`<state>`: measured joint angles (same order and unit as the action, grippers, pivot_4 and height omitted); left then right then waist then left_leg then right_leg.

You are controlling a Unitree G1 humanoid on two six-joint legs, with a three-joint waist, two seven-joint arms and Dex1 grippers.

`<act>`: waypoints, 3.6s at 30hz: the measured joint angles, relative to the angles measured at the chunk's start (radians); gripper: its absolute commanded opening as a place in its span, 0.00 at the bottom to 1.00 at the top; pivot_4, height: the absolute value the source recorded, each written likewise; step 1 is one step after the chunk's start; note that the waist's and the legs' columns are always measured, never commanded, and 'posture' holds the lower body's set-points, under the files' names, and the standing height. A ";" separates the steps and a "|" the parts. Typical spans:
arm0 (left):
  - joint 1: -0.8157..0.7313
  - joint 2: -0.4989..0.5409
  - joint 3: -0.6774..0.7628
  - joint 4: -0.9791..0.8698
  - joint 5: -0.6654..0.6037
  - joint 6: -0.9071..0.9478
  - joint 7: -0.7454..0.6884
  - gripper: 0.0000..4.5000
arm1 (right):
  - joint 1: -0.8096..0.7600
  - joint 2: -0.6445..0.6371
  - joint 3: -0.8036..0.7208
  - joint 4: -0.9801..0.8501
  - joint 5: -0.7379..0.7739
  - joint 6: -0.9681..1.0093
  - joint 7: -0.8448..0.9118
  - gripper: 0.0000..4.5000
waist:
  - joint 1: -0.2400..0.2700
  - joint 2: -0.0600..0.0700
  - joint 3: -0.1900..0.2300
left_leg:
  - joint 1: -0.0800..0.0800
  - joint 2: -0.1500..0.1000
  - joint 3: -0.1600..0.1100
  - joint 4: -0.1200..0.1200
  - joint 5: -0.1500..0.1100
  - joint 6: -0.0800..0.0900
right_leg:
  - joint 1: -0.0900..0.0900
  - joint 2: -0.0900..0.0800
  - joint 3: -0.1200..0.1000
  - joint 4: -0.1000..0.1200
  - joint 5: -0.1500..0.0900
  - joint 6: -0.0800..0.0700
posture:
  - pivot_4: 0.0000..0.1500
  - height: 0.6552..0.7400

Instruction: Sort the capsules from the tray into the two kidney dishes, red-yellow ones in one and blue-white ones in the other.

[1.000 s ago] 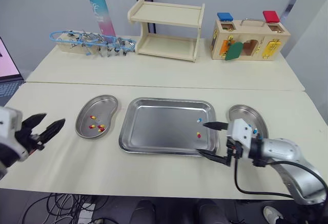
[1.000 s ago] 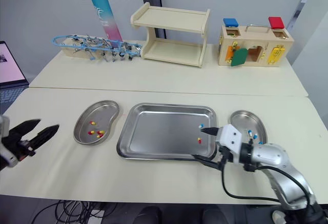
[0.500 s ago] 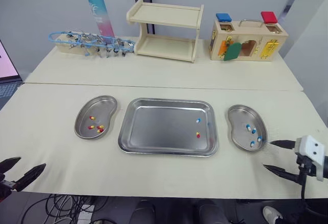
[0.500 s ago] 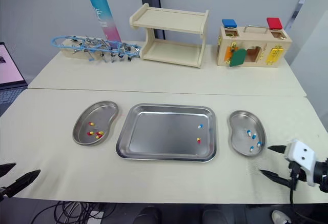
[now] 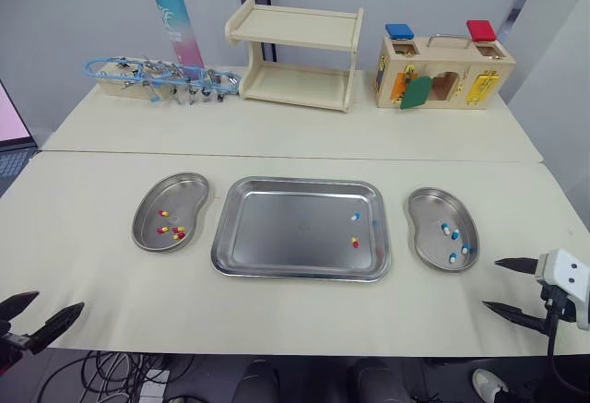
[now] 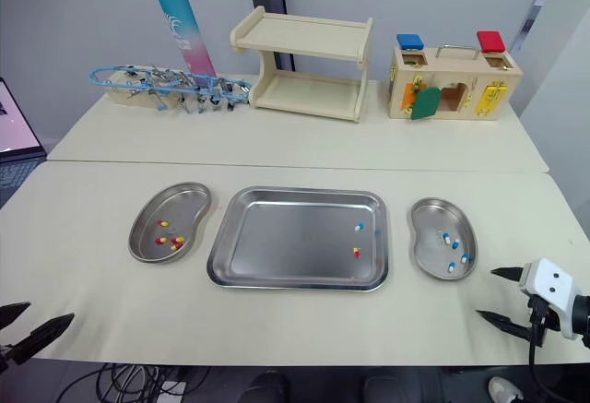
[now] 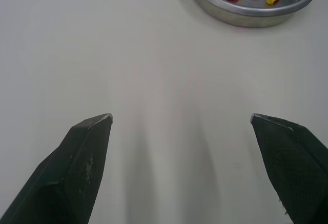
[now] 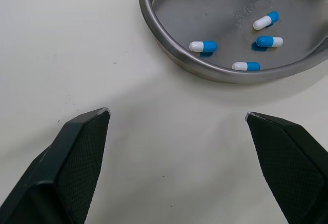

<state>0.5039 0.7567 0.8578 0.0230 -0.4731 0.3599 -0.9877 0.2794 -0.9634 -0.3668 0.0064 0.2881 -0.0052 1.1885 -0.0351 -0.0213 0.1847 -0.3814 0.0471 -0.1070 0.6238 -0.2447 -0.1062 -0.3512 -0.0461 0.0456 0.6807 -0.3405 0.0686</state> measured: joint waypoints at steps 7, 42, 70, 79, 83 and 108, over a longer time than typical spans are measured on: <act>0.021 -0.036 -0.003 -0.060 -0.018 0.006 0.012 1.00 | -0.024 0.000 0.006 0.009 0.000 -0.012 0.010 1.00 | 0.001 0.000 0.000 | 0.000 0.000 0.000 0.000 0.000 0.000 | 0.000 0.000 0.000 0.000 0.000 0.000 | 1.00 1.00; -1.069 -0.383 -1.229 0.039 0.224 0.071 -0.003 0.74 | 0.055 0.307 0.249 -0.699 0.067 0.367 -0.453 1.00 | 0.008 0.002 -0.001 | -0.003 -0.002 -0.002 0.004 0.000 0.000 | 0.001 0.001 -0.001 0.000 0.001 0.002 | 1.00 1.00; -1.128 -0.508 -1.305 0.213 0.401 0.043 0.013 0.18 | 0.058 0.313 0.274 -0.747 0.068 0.412 -0.513 1.00 | 0.005 0.002 -0.001 | -0.002 -0.002 -0.003 0.004 0.000 0.000 | 0.001 0.001 -0.001 0.001 0.001 0.002 | 1.00 1.00; -1.126 -0.508 -1.302 0.198 0.397 0.060 0.014 0.10 | 0.051 0.312 0.278 -0.745 0.067 0.411 -0.510 1.00 | 0.005 0.002 -0.001 | -0.002 -0.002 -0.003 0.004 0.000 0.000 | 0.001 0.001 -0.001 0.001 0.001 0.002 | 1.00 1.00; -1.124 -0.491 -1.278 0.137 0.377 0.109 0.016 0.10 | 0.012 0.308 0.301 -0.743 0.067 0.411 -0.495 1.00 | 0.003 0.002 -0.001 | -0.002 -0.002 -0.003 0.004 0.000 0.000 | 0.001 0.001 -0.001 0.001 0.001 0.002 | 1.00 1.00; -0.684 -0.190 -0.369 -0.364 0.156 0.466 0.446 0.10 | -0.432 0.346 0.542 -0.526 0.105 0.447 -0.333 1.00 | 0.008 0.001 0.000 | -0.002 -0.001 -0.004 0.004 0.000 0.000 | 0.000 0.000 -0.002 0.001 0.001 0.001 | 1.00 1.00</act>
<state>-0.1798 0.5670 0.4889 -0.3413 -0.3168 0.8263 -0.5414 -0.1521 -0.6171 0.1754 -0.5197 0.3928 0.4419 0.8551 -0.0273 -0.0200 0.1848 -0.3836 0.0462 -0.1108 0.6275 -0.2446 -0.1064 -0.3512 -0.0460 0.0433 0.6816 -0.3396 0.0701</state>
